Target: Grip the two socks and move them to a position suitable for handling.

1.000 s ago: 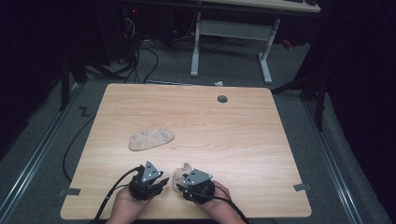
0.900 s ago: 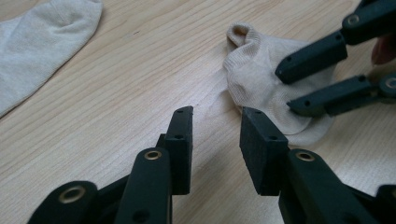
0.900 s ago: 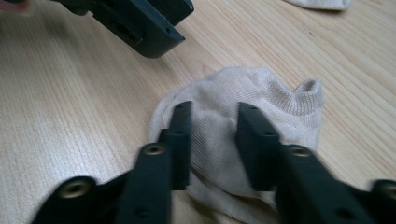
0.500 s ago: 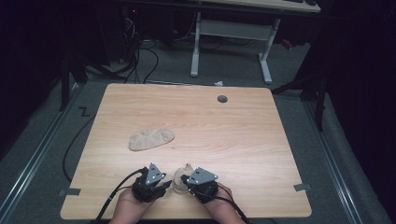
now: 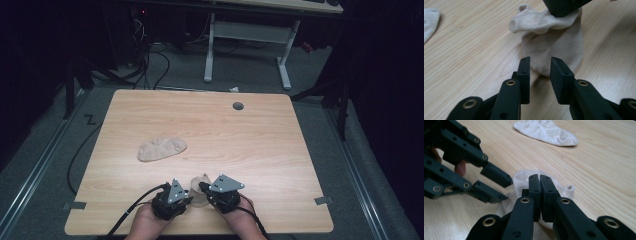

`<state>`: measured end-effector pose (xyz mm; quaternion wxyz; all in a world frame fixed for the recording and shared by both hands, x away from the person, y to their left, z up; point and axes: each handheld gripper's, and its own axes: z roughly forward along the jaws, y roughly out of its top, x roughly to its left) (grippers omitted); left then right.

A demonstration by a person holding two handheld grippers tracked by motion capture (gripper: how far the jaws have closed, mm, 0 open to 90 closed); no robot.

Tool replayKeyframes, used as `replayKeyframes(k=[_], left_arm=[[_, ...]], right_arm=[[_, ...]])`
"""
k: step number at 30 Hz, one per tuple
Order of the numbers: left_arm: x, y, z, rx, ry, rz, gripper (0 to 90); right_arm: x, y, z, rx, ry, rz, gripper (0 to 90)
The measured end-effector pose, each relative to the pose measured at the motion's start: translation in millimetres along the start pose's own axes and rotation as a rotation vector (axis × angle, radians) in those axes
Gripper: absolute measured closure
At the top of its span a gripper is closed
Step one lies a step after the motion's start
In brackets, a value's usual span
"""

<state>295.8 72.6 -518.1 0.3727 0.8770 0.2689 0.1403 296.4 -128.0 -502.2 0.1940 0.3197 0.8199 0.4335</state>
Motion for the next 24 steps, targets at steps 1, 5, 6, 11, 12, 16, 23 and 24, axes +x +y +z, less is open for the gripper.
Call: replayKeyframes(k=[1, 5, 6, 11, 12, 16, 23, 24], left_arm=[[-0.8, 0.9, -0.7, -0.008, 0.011, 0.006, 72.5], [1.6, 4.6, -8.5, -0.066, -0.016, -0.033, 77.3], [1.6, 4.6, -8.5, -0.066, -0.016, -0.033, 78.0], [-6.2, 5.3, 4.6, -0.023, -0.043, -0.010, 81.2], [-6.0, 4.9, 7.7, -0.007, -0.051, -0.013, 81.2], [-5.2, 3.8, 12.4, 0.025, -0.058, -0.008, 85.3], [6.6, -0.8, 7.1, 0.041, -0.045, -0.014, 88.0], [8.6, -1.7, 6.3, 0.041, -0.043, -0.017, 88.4]], right_arm=[[-1.0, -0.1, -1.3, -0.005, -0.003, -0.001, 88.3], [-2.8, -0.7, -3.7, -0.010, -0.011, 0.008, 88.3], [-2.8, -0.7, -3.7, -0.010, -0.011, 0.008, 88.3], [-4.7, -0.5, -4.4, -0.012, -0.016, 0.016, 88.3], [-4.7, -0.5, -4.4, -0.012, -0.016, 0.016, 88.3], [-6.6, -1.8, -6.6, -0.014, -0.025, 0.023, 88.3], [-23.0, -16.0, -23.5, -0.001, -0.081, 0.063, 88.2], [-26.8, -19.7, -27.1, 0.009, -0.094, 0.071, 88.2]])
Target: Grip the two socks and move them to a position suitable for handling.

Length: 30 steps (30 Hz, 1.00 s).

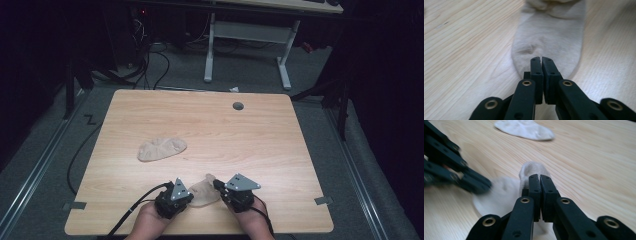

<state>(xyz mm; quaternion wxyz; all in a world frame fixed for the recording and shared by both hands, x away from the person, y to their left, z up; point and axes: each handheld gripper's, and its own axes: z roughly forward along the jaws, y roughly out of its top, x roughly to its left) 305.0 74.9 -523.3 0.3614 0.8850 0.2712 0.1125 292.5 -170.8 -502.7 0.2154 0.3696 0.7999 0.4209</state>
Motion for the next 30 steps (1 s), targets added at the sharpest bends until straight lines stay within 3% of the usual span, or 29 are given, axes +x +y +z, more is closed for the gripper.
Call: replayKeyframes(k=[4, 7, 10, 13, 14, 15, 18, 22, 24, 29, 30], left_arm=[[5.2, -1.7, -1.8, 0.002, -0.001, -0.009, 89.3], [7.1, -1.6, -1.9, 0.004, -0.011, -0.009, 89.3], [8.3, -1.6, -1.9, 0.005, -0.020, -0.011, 89.3], [10.1, -1.8, -2.4, 0.007, -0.029, -0.013, 89.3], [11.6, -2.3, -3.3, 0.011, -0.036, -0.014, 89.3], [11.6, -2.3, -3.3, 0.011, -0.036, -0.014, 89.3], [14.5, -5.4, -6.8, 0.017, -0.039, -0.017, 89.3], [16.5, -9.9, -12.8, 0.031, -0.039, -0.024, 89.4], [19.4, -15.3, -20.0, 0.049, -0.057, -0.040, 89.5], [22.7, -19.8, -24.5, 0.051, -0.066, -0.065, 89.3], [22.0, -20.6, -24.8, 0.020, -0.064, -0.121, 87.5]], right_arm=[[-23.0, -17.5, -9.7, 0.062, -0.055, 0.054, 83.5], [-29.6, -16.3, -18.6, 0.028, -0.100, 0.063, 80.5], [-26.6, -6.0, -21.6, -0.026, -0.124, 0.016, 79.4], [-24.8, -1.6, -12.9, -0.008, -0.097, 0.009, 79.8], [-25.1, -3.5, 4.3, 0.065, -0.062, 0.013, 80.9], [-25.1, -3.5, 4.3, 0.065, -0.062, 0.013, 80.9], [-25.6, -12.7, 19.7, 0.176, -0.039, 0.016, 85.0], [-18.7, -19.3, 13.6, 0.180, 0.009, 0.013, 86.9], [-7.4, -22.1, 5.8, 0.194, 0.048, -0.005, 87.0], [2.8, -22.0, 3.3, 0.196, 0.066, -0.038, 86.7], [1.5, -18.9, -1.8, 0.142, 0.059, -0.035, 85.5]])
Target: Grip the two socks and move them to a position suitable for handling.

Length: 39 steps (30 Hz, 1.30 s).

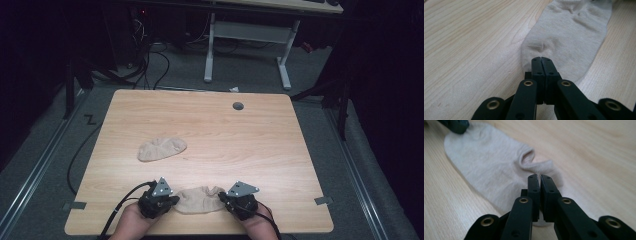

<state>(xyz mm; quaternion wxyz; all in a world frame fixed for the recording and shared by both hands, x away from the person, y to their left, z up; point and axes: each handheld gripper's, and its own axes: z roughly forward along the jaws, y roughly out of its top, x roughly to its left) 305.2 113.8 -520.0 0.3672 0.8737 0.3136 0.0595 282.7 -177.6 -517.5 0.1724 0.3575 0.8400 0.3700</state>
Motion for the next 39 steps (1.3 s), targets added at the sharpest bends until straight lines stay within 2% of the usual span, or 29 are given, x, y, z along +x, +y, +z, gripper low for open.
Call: replayKeyframes(k=[1, 3, 5, 6, 7, 9, 10, 11, 12, 13, 15, 16, 17, 18, 19, 22, 23, 24, 25, 27, 29, 31, 39], left_arm=[[0.5, 0.0, -0.9, -0.023, 0.001, -0.029, 84.3], [5.2, 0.7, -4.1, -0.030, 0.011, -0.024, 82.0], [19.9, 3.0, -12.9, -0.049, 0.040, -0.022, 78.4], [27.1, 3.3, -16.8, -0.071, 0.049, -0.049, 78.4], [42.0, 2.9, -25.5, -0.116, 0.088, -0.097, 75.1], [59.4, 2.7, -34.6, -0.158, 0.151, -0.146, 72.5], [59.4, 2.7, -34.6, -0.158, 0.151, -0.146, 72.5], [80.2, 2.7, -40.5, -0.192, 0.220, -0.202, 72.3], [80.2, 2.7, -40.5, -0.192, 0.220, -0.202, 72.2], [91.4, 2.2, -41.7, -0.197, 0.251, -0.226, 72.2], [111.3, 0.3, -40.6, -0.202, 0.289, -0.275, 72.6], [125.4, -2.2, -36.3, -0.204, 0.329, -0.299, 73.9], [125.4, -2.2, -36.3, -0.204, 0.329, -0.299, 73.9], [137.9, -4.7, -32.1, -0.208, 0.353, -0.335, 73.9], [137.9, -4.7, -32.1, -0.208, 0.353, -0.335, 73.6], [155.4, -9.0, -24.9, -0.211, 0.389, -0.396, 70.4], [155.4, -9.0, -24.9, -0.211, 0.389, -0.396, 68.6], [158.4, -5.9, -20.3, -0.166, 0.394, -0.388, 67.6], [158.3, -2.9, -18.0, -0.152, 0.394, -0.373, 65.2], [157.0, -0.7, -16.8, -0.157, 0.404, -0.362, 64.2], [157.6, 2.3, -11.4, -0.129, 0.438, -0.370, 62.1], [157.8, 1.5, -10.2, -0.131, 0.438, -0.372, 62.0], [155.5, -0.3, -9.9, -0.142, 0.420, -0.361, 73.9]], right_arm=[[-2.4, 1.5, -3.6, -0.033, -0.006, 0.001, 84.1], [-4.8, 2.2, -6.3, -0.054, -0.017, 0.011, 83.4], [-12.1, 0.1, -7.4, -0.066, -0.034, 0.031, 82.8], [-12.1, 0.1, -7.4, -0.066, -0.034, 0.031, 82.8], [-14.3, -0.8, -6.4, -0.060, -0.037, 0.037, 82.5], [-14.8, -0.1, -6.0, -0.062, -0.039, 0.032, 82.2], [-14.8, -0.1, -6.0, -0.062, -0.039, 0.032, 82.2], [-14.1, 1.0, -5.7, -0.066, -0.038, 0.028, 81.7], [-13.9, 1.3, -5.2, -0.064, -0.035, 0.022, 81.3], [-13.9, 1.3, -5.2, -0.064, -0.035, 0.022, 81.3], [-13.4, 1.4, -3.7, -0.060, -0.030, 0.019, 81.0], [-13.3, 1.4, -2.9, -0.058, -0.024, 0.012, 80.9], [-13.3, 1.4, -2.9, -0.058, -0.024, 0.012, 80.9], [-13.2, 1.4, -3.2, -0.058, -0.022, 0.012, 80.8], [-13.2, 1.4, -3.2, -0.058, -0.022, 0.012, 80.8], [-13.6, 1.5, -2.7, -0.060, -0.013, 0.015, 80.8], [-13.6, 1.5, -2.7, -0.060, -0.013, 0.015, 80.8], [-13.3, 1.8, -1.9, -0.056, -0.012, 0.015, 80.6], [-12.8, 2.1, -1.4, -0.054, -0.011, 0.015, 80.6], [-12.3, 2.3, -1.2, -0.051, -0.012, 0.014, 80.7], [-10.9, 2.5, 0.2, -0.045, -0.009, 0.008, 80.3], [-10.2, 2.7, 0.5, -0.044, -0.008, 0.006, 80.2], [-11.1, 1.7, 0.0, -0.042, -0.009, 0.011, 80.0]])
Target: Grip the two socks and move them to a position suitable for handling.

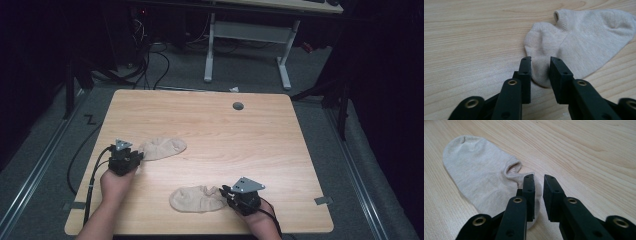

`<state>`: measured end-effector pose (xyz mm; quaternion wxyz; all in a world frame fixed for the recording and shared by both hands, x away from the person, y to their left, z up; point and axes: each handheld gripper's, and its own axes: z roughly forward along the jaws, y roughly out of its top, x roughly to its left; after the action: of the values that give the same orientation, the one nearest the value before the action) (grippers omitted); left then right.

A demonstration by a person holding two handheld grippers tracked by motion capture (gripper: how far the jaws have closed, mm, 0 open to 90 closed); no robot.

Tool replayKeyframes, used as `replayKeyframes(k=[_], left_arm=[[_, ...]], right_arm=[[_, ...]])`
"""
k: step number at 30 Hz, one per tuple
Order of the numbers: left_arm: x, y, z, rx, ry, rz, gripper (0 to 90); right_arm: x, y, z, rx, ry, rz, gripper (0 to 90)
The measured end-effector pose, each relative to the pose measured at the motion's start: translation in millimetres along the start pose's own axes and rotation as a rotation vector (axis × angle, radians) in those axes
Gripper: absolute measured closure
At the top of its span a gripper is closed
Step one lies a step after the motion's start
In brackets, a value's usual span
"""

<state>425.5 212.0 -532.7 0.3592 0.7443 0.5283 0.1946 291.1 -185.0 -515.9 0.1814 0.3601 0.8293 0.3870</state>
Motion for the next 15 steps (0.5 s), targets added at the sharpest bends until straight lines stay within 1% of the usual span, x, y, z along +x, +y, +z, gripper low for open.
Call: replayKeyframes(k=[3, 4, 5, 8, 10, 12, 13, 15], left_arm=[[0.5, -0.7, -0.2, -0.003, -0.008, -0.006, 78.5], [0.8, -1.4, -0.3, -0.007, -0.015, -0.008, 78.5], [1.0, -1.8, -0.4, -0.008, -0.016, -0.008, 82.3], [0.4, -1.9, -0.5, -0.007, -0.021, -0.007, 84.6], [0.3, -1.9, -0.9, -0.005, -0.021, -0.009, 85.3], [-0.1, -2.0, -1.4, -0.007, -0.018, -0.002, 86.0], [-0.8, -2.1, -2.5, -0.008, -0.017, 0.004, 86.0], [-1.5, -0.6, -9.3, -0.042, -0.025, 0.004, 86.3]], right_arm=[[-0.1, -0.1, -0.3, -0.002, 0.000, -0.001, 79.6], [-0.1, -0.2, -0.5, -0.003, 0.000, 0.001, 79.4], [-0.5, -0.3, -0.8, -0.006, 0.000, 0.004, 78.5], [-1.6, 0.0, -1.1, -0.014, 0.000, 0.011, 77.9], [-1.7, 0.4, -1.2, -0.024, -0.009, 0.017, 76.1], [-1.8, 0.9, -1.1, -0.021, -0.024, 0.023, 75.8], [-1.8, 0.9, -1.1, -0.021, -0.024, 0.023, 75.8], [-3.9, 0.6, -0.4, -0.015, -0.033, 0.028, 75.0]])
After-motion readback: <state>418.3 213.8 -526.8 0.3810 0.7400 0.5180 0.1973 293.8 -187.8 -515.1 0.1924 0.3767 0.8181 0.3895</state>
